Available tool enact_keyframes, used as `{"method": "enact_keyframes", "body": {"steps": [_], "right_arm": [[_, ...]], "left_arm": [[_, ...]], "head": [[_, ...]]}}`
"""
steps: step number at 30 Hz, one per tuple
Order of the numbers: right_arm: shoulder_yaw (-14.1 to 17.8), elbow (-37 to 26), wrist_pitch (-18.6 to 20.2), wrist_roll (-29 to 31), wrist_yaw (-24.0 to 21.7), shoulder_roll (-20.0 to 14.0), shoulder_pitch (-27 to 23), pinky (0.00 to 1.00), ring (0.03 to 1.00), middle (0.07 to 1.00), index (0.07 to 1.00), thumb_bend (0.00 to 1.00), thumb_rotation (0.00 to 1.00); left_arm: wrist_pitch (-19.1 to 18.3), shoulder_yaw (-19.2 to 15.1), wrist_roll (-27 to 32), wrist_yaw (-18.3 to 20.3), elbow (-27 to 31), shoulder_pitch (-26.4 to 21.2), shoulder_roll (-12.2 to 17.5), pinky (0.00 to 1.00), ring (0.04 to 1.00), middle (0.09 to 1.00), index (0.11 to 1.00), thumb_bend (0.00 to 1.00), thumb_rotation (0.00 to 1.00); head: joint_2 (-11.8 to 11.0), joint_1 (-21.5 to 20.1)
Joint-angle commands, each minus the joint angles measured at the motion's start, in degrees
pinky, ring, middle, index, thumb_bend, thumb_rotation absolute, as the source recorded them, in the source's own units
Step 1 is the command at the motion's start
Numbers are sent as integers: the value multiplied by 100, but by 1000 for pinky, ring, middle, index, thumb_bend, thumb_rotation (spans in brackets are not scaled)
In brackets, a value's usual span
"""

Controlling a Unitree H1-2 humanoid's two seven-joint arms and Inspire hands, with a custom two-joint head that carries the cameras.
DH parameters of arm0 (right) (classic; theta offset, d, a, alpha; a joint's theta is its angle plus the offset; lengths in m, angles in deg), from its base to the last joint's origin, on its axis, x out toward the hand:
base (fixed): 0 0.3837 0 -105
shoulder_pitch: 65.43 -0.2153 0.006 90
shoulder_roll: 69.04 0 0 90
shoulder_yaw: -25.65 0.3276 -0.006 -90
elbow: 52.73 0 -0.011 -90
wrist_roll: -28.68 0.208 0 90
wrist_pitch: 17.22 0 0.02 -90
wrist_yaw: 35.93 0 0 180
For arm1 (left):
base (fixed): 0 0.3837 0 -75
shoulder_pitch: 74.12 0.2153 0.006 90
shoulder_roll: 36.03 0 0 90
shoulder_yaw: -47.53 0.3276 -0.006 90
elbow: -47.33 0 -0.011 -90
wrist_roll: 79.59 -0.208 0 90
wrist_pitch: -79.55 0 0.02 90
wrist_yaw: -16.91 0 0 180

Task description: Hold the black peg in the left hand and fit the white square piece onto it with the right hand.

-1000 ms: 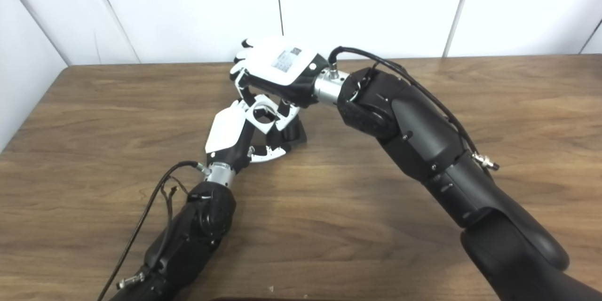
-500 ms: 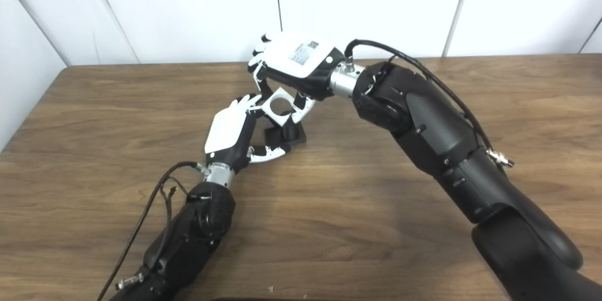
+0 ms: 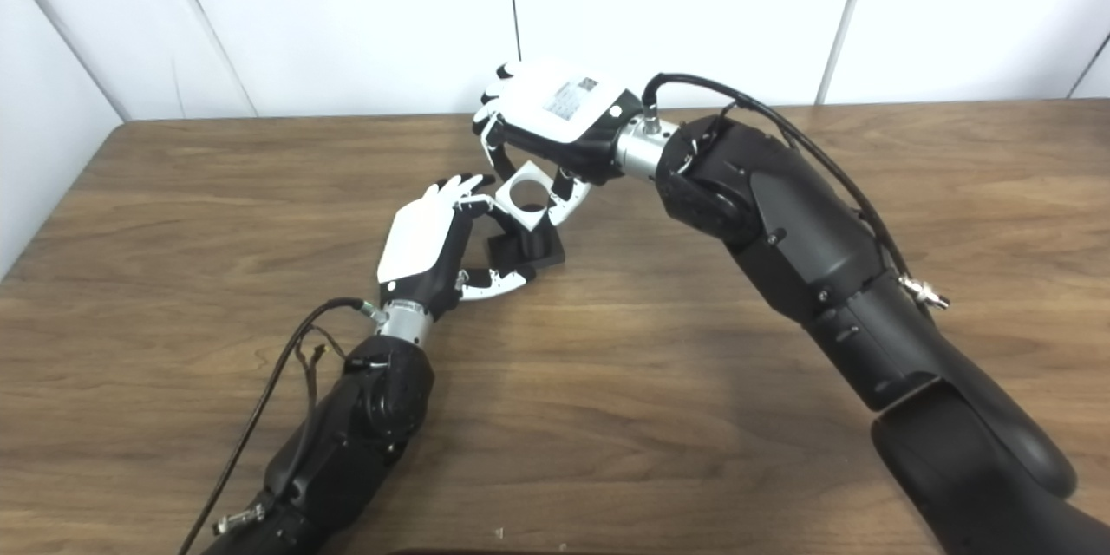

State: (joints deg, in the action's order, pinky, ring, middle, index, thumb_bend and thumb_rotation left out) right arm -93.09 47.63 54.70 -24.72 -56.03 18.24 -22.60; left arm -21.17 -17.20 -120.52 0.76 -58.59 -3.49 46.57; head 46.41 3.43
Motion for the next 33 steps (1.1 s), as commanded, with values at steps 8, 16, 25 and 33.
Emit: {"method": "enact_keyframes", "body": {"steps": [8,16,25,33], "right_arm": [[95,61,-28,44,256,2,-225,981,896,818,483,508,151],[52,251,-60,15,371,54,-175,965,891,813,484,507,151],[3,387,-17,37,404,113,-177,955,889,816,484,506,152],[-16,527,126,-26,436,222,-153,934,880,813,484,506,153]], "left_arm": [[-287,254,-148,560,-240,320,-8,968,945,900,491,515,92],[-290,241,-142,554,-203,333,-7,971,944,899,491,516,90],[-348,249,-139,588,-176,334,-20,986,952,904,492,515,91],[-342,260,-127,561,-182,357,-46,981,953,904,491,517,88]], "head": [[56,56],[78,103],[92,121],[108,157]]}}
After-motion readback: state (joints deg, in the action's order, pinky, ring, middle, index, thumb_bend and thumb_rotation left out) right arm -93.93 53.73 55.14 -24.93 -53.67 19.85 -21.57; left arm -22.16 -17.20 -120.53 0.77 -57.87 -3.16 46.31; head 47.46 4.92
